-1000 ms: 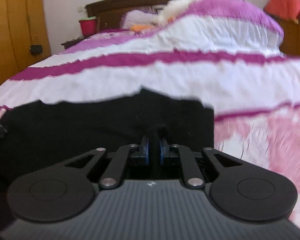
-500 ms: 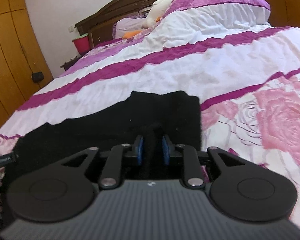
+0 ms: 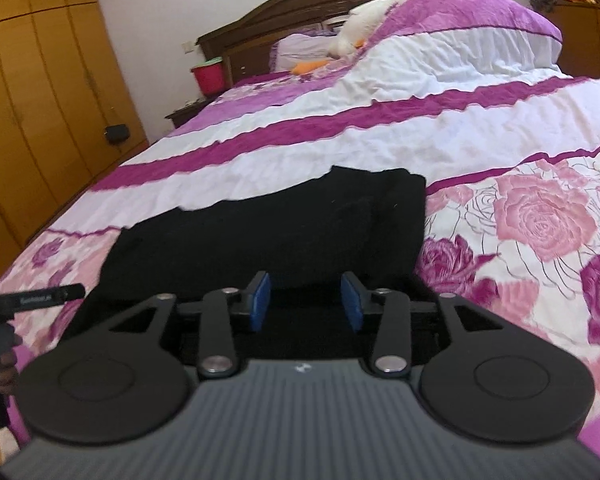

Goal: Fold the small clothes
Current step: 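Release the cardigan edge and open the right gripper, then position both open grippers over the hem of the black cardigan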

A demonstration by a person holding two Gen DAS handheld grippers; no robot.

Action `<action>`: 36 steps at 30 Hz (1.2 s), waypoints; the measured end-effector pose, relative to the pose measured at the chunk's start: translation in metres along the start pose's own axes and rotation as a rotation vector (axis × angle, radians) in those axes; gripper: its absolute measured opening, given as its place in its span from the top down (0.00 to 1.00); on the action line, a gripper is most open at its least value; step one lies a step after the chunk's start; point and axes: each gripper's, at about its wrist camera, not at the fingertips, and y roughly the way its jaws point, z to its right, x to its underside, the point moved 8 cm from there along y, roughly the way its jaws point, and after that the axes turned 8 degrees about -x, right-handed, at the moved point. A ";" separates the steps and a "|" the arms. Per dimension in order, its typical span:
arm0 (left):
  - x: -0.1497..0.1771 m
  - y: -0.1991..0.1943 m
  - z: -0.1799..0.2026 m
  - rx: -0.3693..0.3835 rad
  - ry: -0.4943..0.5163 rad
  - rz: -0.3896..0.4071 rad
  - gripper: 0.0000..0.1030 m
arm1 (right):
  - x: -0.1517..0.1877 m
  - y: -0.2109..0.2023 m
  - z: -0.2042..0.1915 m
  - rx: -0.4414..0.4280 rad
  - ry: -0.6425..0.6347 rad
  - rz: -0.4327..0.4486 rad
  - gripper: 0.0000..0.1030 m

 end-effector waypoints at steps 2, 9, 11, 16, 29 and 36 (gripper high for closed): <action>0.007 -0.015 -0.005 0.007 -0.002 -0.004 0.15 | 0.005 -0.013 -0.005 0.007 -0.003 0.002 0.59; 0.031 -0.058 -0.011 0.048 0.020 -0.042 0.15 | 0.029 -0.048 -0.017 0.060 -0.017 -0.007 0.45; 0.038 -0.068 -0.011 0.064 0.022 -0.052 0.15 | 0.037 -0.057 -0.020 0.065 -0.019 -0.011 0.45; 0.063 -0.088 -0.012 0.111 0.010 -0.094 0.15 | 0.058 -0.072 -0.022 0.066 -0.006 -0.016 0.45; 0.167 -0.089 -0.031 0.143 0.062 -0.199 0.15 | 0.121 -0.092 0.009 0.193 0.050 -0.091 0.46; 0.184 -0.103 -0.021 0.165 0.132 -0.128 0.16 | 0.145 -0.107 0.016 0.192 0.084 -0.134 0.46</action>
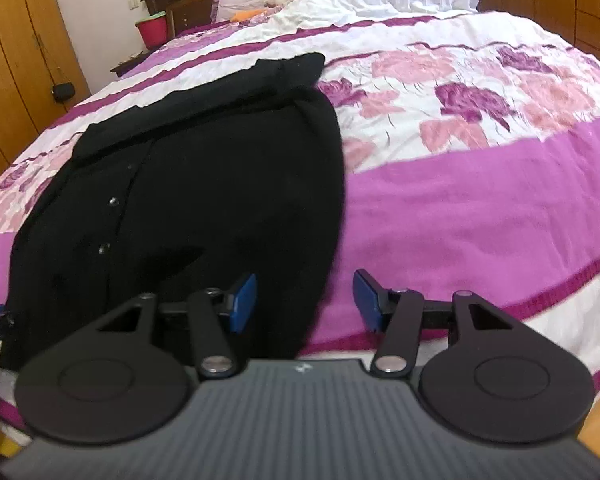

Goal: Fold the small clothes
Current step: 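Position both open grippers over the hem of the black cardigan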

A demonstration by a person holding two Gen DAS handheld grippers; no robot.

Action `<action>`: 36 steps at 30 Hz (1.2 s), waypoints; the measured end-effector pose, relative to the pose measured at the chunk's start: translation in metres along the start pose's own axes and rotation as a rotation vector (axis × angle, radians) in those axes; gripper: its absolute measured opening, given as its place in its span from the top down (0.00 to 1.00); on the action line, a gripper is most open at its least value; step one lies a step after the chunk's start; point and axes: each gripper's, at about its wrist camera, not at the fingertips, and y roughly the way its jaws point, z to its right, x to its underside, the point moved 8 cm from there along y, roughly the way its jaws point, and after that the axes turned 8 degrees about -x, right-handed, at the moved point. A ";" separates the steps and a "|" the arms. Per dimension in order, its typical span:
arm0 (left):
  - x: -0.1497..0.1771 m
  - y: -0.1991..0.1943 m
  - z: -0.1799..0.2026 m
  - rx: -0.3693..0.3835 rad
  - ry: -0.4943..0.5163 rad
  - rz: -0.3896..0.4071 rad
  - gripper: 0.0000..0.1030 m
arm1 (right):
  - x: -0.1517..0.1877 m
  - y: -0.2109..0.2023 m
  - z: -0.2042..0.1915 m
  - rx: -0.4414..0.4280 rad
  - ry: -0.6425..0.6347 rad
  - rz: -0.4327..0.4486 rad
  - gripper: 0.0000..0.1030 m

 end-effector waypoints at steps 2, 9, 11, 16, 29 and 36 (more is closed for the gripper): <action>0.002 -0.001 0.002 0.014 0.014 -0.004 0.17 | 0.005 -0.002 0.001 -0.009 0.007 -0.014 0.46; 0.010 -0.003 0.010 0.048 0.044 -0.035 0.18 | 0.020 -0.004 -0.005 -0.043 -0.027 -0.040 0.44; 0.011 -0.003 0.010 0.050 0.043 -0.037 0.18 | 0.023 -0.004 -0.008 -0.049 -0.046 -0.045 0.44; 0.014 0.008 0.010 0.027 0.021 -0.063 0.17 | 0.026 -0.001 -0.010 -0.042 -0.069 -0.041 0.44; 0.016 0.006 0.012 0.031 -0.013 -0.051 0.15 | 0.029 -0.001 -0.017 -0.127 -0.041 -0.064 0.44; 0.013 0.017 0.017 0.035 0.007 -0.039 0.15 | 0.031 0.013 -0.019 -0.140 -0.064 -0.060 0.44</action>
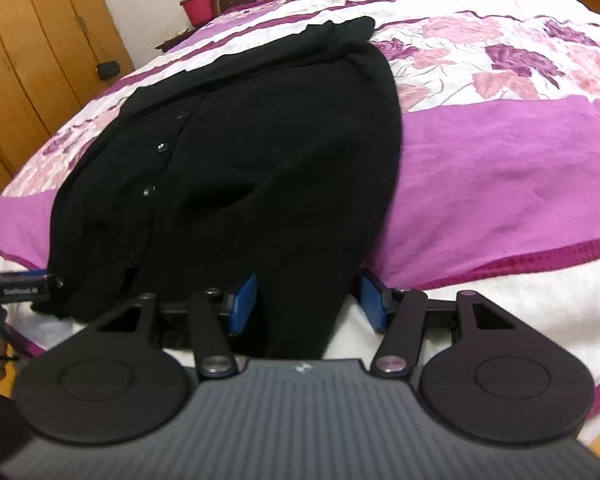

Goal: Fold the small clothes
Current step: 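Position both open grippers over the hem of the black cardigan, then grasp the cardigan hem with both grippers and lift it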

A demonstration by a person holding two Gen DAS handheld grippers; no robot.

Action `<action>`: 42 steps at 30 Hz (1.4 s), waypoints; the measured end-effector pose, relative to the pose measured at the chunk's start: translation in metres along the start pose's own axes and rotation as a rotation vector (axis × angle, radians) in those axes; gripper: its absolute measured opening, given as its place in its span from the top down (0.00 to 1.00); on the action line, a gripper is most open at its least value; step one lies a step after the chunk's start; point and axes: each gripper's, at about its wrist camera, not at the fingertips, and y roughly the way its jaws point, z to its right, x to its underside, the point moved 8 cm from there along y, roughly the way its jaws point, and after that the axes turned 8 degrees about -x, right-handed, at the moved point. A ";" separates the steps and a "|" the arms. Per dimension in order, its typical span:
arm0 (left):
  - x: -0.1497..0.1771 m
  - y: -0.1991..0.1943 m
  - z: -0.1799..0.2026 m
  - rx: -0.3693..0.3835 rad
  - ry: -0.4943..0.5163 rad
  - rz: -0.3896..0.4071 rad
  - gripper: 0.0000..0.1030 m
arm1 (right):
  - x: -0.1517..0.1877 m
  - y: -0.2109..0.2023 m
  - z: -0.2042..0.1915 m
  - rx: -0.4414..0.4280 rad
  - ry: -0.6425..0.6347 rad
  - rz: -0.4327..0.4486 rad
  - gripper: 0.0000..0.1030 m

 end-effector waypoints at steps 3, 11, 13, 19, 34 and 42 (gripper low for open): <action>-0.002 0.003 0.002 0.004 -0.003 0.003 0.15 | 0.002 0.000 0.001 -0.007 -0.004 0.009 0.44; -0.003 0.000 0.002 0.020 -0.017 0.003 0.26 | 0.003 -0.004 0.001 -0.018 0.008 0.038 0.45; -0.003 -0.001 0.001 0.024 -0.030 0.008 0.26 | 0.004 -0.006 0.002 -0.022 0.013 0.048 0.54; -0.004 0.000 0.004 0.014 -0.018 0.013 0.26 | 0.003 -0.007 0.008 -0.029 0.046 0.066 0.69; -0.028 -0.047 -0.005 0.152 -0.160 0.106 0.93 | -0.022 -0.036 -0.007 -0.165 0.119 0.198 0.91; -0.060 -0.079 -0.010 0.200 -0.227 0.192 0.93 | -0.047 -0.051 -0.012 -0.218 0.157 0.302 0.91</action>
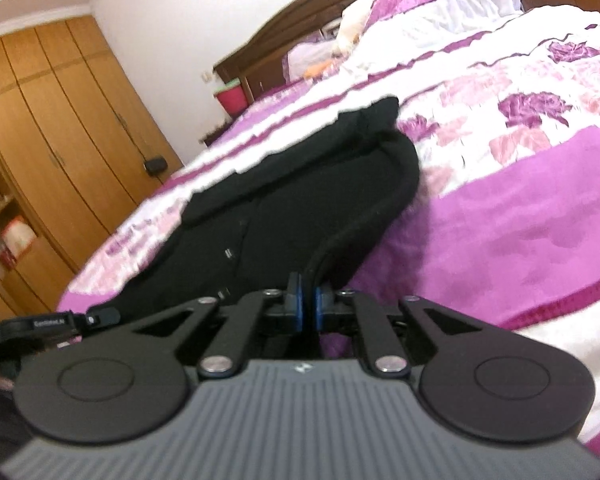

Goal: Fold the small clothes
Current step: 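Grasp the cardigan hem with both grippers and lift it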

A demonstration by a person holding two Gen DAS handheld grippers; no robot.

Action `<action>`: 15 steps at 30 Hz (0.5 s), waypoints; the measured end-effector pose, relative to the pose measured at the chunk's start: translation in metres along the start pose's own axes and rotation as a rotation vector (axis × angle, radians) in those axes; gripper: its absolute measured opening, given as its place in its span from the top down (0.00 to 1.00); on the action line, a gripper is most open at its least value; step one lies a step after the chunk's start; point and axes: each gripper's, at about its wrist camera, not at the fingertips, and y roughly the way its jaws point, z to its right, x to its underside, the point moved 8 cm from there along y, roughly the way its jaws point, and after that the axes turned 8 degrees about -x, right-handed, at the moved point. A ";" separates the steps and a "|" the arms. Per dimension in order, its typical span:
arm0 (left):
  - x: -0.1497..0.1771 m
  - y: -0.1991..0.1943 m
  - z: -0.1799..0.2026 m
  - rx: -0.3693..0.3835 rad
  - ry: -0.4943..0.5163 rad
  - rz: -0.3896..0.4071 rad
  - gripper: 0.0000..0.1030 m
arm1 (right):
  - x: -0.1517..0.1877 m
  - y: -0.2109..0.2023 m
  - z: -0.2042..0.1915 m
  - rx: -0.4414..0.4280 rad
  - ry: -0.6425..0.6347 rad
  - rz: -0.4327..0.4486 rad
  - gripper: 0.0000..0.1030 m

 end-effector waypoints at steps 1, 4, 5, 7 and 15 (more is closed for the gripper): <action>-0.005 -0.002 0.001 0.007 -0.014 0.005 0.93 | -0.005 0.000 -0.001 -0.006 0.006 0.014 0.91; -0.019 -0.011 0.002 0.048 -0.064 0.014 0.93 | -0.021 -0.001 -0.004 -0.036 0.031 0.062 0.92; -0.024 -0.014 0.003 0.053 -0.070 0.025 0.93 | -0.027 -0.001 -0.006 -0.045 0.038 0.080 0.92; -0.036 -0.018 0.006 0.063 -0.084 0.052 0.93 | -0.038 0.000 -0.008 -0.054 0.044 0.110 0.92; -0.083 -0.020 0.015 0.057 -0.140 0.136 0.93 | -0.083 0.013 -0.008 -0.072 0.078 0.211 0.92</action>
